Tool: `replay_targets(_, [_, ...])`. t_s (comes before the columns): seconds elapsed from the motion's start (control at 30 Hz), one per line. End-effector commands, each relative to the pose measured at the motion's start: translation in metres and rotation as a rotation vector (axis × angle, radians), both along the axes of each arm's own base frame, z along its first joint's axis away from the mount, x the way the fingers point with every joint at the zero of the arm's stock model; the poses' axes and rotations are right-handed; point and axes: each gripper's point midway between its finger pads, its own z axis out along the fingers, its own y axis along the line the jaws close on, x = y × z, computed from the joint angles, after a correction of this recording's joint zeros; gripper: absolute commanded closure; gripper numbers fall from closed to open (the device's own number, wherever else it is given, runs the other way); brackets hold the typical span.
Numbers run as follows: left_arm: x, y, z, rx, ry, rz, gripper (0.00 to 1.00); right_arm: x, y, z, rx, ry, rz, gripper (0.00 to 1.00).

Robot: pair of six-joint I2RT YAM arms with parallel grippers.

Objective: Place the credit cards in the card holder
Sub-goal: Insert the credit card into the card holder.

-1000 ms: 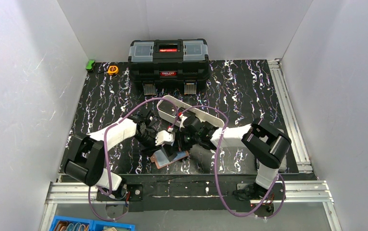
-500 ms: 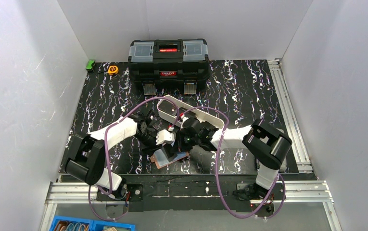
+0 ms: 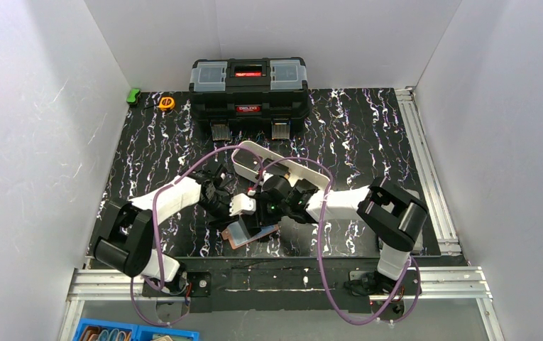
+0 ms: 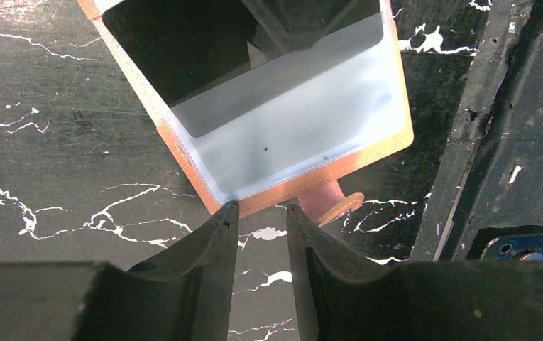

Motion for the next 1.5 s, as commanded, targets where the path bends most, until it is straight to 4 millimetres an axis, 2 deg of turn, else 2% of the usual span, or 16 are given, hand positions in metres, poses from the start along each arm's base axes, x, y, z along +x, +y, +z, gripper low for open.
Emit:
replay_targets(0.0, [-0.009,0.003,-0.002,-0.001,0.012,-0.005,0.7,-0.013,-0.025,-0.029,-0.168,0.006,0.03,0.56])
replay_targets(0.27, [0.001,0.002,0.011,-0.058,0.088,0.161,0.71,-0.01,-0.034,-0.017,-0.157,-0.041,0.014,0.52])
replay_targets(0.37, [0.007,0.006,0.01,-0.072,0.116,0.248,0.71,-0.006,-0.032,-0.018,-0.185,-0.061,0.021,0.51])
replay_targets(0.47, [0.011,0.009,0.007,-0.083,0.124,0.293,0.71,-0.01,-0.034,-0.02,-0.231,-0.073,0.045,0.5])
replay_targets(0.63, [0.014,0.007,0.005,-0.104,0.103,0.302,0.71,-0.004,-0.048,-0.023,-0.365,-0.146,0.026,0.45])
replay_targets(0.77, [0.014,0.007,0.006,-0.107,0.09,0.287,0.71,0.001,-0.055,-0.017,-0.431,-0.187,0.005,0.42])
replay_targets(1.23, [0.018,0.002,0.008,-0.129,0.082,0.279,0.71,0.001,-0.048,-0.009,-0.525,-0.289,0.052,0.38])
replay_targets(1.47, [0.02,-0.001,0.009,-0.12,0.086,0.262,0.71,-0.004,-0.053,-0.009,-0.571,-0.329,0.066,0.35])
